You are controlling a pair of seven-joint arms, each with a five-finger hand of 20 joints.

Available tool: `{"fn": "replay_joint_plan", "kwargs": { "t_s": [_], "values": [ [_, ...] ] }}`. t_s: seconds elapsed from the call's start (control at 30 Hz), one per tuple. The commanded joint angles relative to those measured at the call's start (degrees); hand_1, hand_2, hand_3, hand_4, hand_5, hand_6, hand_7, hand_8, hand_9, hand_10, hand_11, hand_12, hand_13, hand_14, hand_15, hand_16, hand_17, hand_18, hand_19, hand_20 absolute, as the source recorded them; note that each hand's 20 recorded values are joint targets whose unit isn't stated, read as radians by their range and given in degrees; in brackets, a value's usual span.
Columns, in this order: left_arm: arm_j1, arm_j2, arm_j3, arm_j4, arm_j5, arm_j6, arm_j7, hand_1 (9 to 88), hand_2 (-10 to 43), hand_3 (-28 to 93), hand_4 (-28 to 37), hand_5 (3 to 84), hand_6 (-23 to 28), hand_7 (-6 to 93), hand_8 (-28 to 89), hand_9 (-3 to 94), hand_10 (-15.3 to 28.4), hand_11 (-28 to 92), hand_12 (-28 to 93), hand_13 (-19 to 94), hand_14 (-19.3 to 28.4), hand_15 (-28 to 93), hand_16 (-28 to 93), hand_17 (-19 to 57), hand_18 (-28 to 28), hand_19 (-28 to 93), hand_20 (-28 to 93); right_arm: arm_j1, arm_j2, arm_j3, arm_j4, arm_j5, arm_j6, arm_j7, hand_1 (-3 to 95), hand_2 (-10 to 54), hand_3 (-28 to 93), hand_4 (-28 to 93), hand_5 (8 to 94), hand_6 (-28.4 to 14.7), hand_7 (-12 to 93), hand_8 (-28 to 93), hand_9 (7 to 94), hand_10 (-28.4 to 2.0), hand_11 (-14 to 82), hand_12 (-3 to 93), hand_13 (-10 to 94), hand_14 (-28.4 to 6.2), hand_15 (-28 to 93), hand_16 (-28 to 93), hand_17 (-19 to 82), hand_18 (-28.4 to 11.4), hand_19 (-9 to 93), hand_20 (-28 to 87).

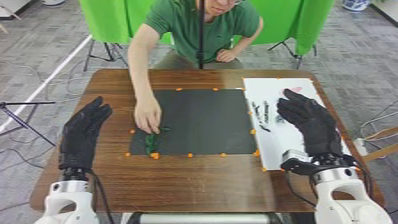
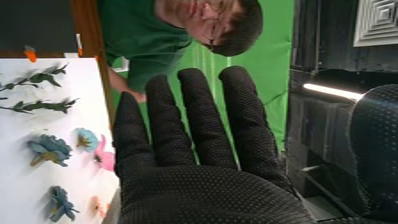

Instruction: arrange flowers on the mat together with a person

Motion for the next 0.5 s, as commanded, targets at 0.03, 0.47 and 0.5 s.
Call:
{"fn": "replay_joint_plan", "kwargs": {
  "t_s": [0.03, 0.47, 0.5],
  "values": [
    [-0.5, 0.65, 0.63, 1.03, -2.36, 0.86, 3.80, 27.9, -8.4, 63, -22.0, 44.0, 4.6, 13.3, -6, 43.0, 13.1, 16, 14, 34, 15.6, 10, 3, 7.9, 7.5, 3, 16, 0.3, 0.1, -0.7, -0.3, -0.7, -0.5, -0.4, 10.9, 3.3, 70, -17, 45.8, -2.8, 13, -9, 46.6, -16.5, 5.4, 13.2, 33, -16.4, 9, 19, 14, -15.1, 13, 25],
    [-0.1, 0.56, -0.30, 1.30, -0.99, 0.09, 2.95, 27.9, -8.7, 63, -21.7, 44.0, 4.3, 13.5, -6, 43.4, 12.9, 16, 14, 34, 15.5, 12, 2, 7.5, 7.6, 2, 17, 0.5, 0.7, -0.6, -0.1, -1.1, 0.9, -0.6, 12.2, 2.0, 70, -17, 45.7, -2.5, 13, -9, 46.7, -16.4, 5.4, 13.3, 33, -16.1, 9, 20, 14, -15.1, 13, 25],
    [0.0, 0.59, -0.36, 1.26, -1.07, 0.07, 2.75, 27.9, -8.8, 63, -21.7, 44.0, 4.3, 13.5, -6, 43.3, 12.9, 16, 14, 34, 15.5, 12, 2, 7.4, 7.6, 2, 17, 0.5, 0.7, -0.6, -0.1, -1.2, 0.7, -0.7, 12.2, 1.9, 70, -17, 45.7, -2.5, 14, -9, 46.7, -16.4, 5.5, 13.3, 33, -16.1, 9, 20, 14, -15.1, 13, 25]
  ]
}}
